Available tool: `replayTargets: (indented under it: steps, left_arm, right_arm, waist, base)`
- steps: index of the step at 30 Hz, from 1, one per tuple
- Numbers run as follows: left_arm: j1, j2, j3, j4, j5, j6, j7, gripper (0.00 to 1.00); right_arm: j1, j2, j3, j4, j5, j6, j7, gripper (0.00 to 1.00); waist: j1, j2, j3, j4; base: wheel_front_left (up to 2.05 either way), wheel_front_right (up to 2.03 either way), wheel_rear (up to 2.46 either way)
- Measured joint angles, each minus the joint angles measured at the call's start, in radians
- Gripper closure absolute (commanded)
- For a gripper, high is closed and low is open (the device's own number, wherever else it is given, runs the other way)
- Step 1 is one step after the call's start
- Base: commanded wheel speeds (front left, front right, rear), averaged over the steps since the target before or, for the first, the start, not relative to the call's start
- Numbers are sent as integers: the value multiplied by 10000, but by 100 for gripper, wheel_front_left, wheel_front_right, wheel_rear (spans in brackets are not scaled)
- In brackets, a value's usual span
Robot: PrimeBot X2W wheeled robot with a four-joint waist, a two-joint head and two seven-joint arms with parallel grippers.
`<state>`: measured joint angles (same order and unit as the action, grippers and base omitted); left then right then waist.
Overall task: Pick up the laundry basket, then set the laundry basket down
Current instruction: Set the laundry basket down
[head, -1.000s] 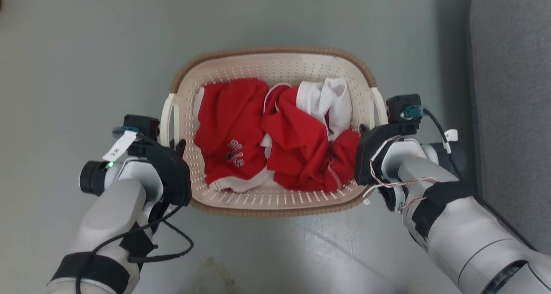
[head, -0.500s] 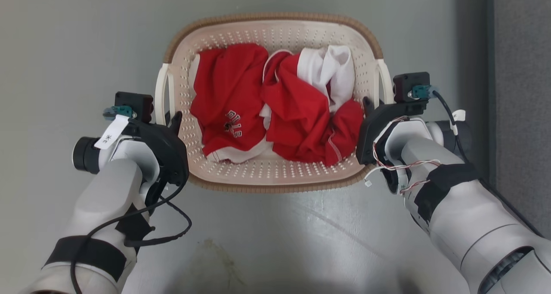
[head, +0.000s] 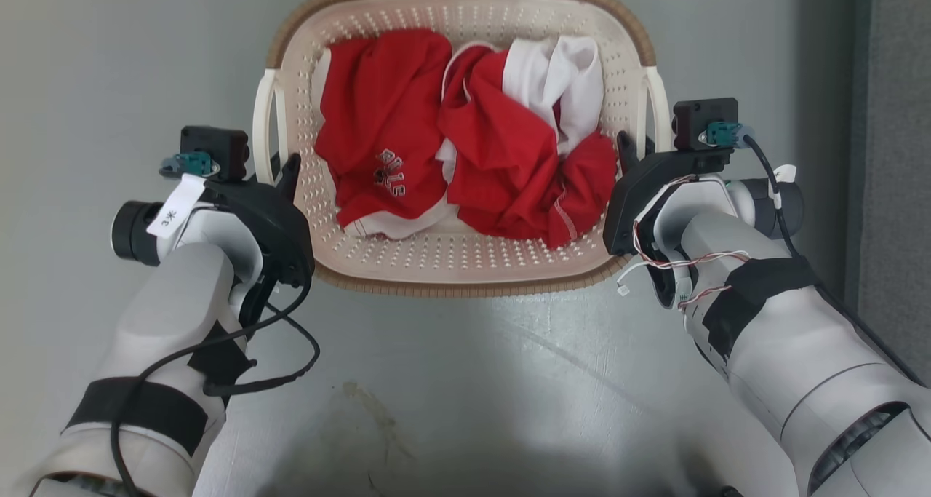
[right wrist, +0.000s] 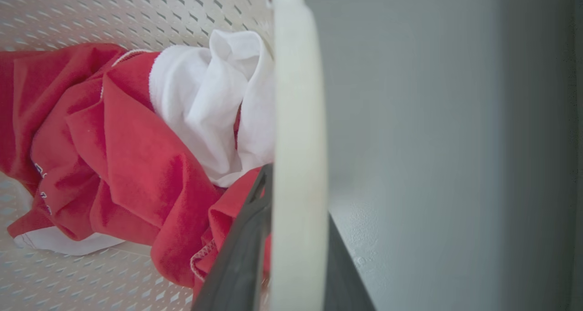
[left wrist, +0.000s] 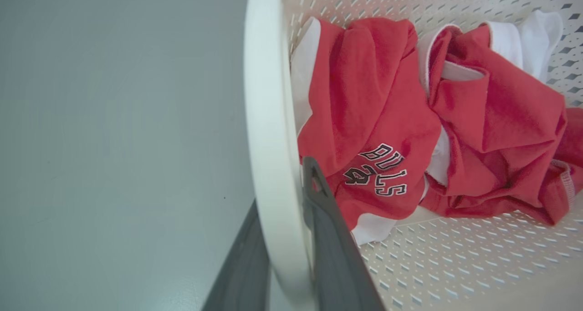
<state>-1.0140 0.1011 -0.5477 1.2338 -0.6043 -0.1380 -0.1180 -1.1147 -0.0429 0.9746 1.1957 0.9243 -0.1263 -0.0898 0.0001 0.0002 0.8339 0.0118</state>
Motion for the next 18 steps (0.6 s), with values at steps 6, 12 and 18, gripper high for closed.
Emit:
replayTargets:
  steps: [6,12,18]
  left_arm:
    - [-81,-15,-19,38,2,0,-119,100]
    - [-86,-48,-33,75,2,0,-255,100]
    - [-158,-102,35,128,-15,73,-437,0]
  right_arm:
    - [-33,-8,0,27,0,0,-174,100]
    - [-57,-12,4,65,0,0,-268,100]
    - [-195,-12,12,165,-8,2,-489,0]
  waist:
    - [0,0,209,59]
    - [0,0,342,114]
    - [-2,-1,497,146]
  base:
    - [0,0,0]
    - [0,0,0]
    - [0,0,0]
